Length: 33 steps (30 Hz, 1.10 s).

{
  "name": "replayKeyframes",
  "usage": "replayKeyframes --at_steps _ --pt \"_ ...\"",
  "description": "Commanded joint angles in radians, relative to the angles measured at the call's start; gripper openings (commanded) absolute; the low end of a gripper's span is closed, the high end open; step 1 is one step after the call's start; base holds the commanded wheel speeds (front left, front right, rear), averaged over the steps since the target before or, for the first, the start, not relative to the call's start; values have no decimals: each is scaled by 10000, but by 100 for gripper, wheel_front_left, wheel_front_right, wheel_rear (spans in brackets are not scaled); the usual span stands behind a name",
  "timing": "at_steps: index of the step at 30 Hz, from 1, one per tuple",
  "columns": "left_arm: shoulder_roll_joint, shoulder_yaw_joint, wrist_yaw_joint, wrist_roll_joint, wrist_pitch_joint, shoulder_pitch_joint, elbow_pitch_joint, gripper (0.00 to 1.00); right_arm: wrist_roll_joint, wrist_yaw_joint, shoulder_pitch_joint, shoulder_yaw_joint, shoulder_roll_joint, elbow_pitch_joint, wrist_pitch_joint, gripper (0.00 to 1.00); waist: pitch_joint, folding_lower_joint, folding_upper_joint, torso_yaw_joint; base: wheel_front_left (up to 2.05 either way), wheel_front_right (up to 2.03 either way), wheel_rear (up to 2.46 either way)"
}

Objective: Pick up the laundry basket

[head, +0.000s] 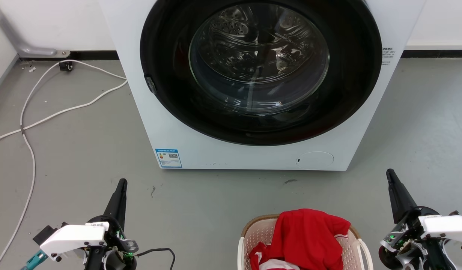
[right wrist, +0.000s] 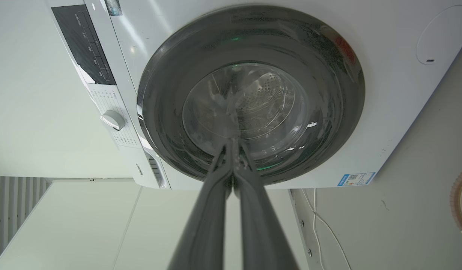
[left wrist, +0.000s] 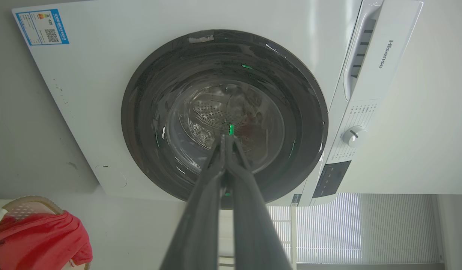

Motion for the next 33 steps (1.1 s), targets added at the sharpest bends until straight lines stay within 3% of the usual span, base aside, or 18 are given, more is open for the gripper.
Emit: replayKeyframes --at_steps 1,13,14,21,33 --pt "-7 45 -47 10 28 -96 5 0 39 -3 -113 13 -34 8 10 0 0 0 0 0 0 0 0" --pt "-11 49 -47 15 34 -96 5 0 40 -3 -113 12 -34 8 10 0 0 0 0 0 0 0 0" --pt "-4 -3 4 0 -3 13 29 100 -3 0 16 2 4 24 -2 100 0 0 0 0 0 0 0" --pt "-27 -108 13 359 -273 206 -19 100 -378 -2 247 15 20 63 -260 100 7 0 0 -2 0 0 0" --pt "-25 -339 225 2901 -844 299 -808 100 -3381 -2 505 109 11 -887 -837 100 31 0 0 -7 0 0 0"
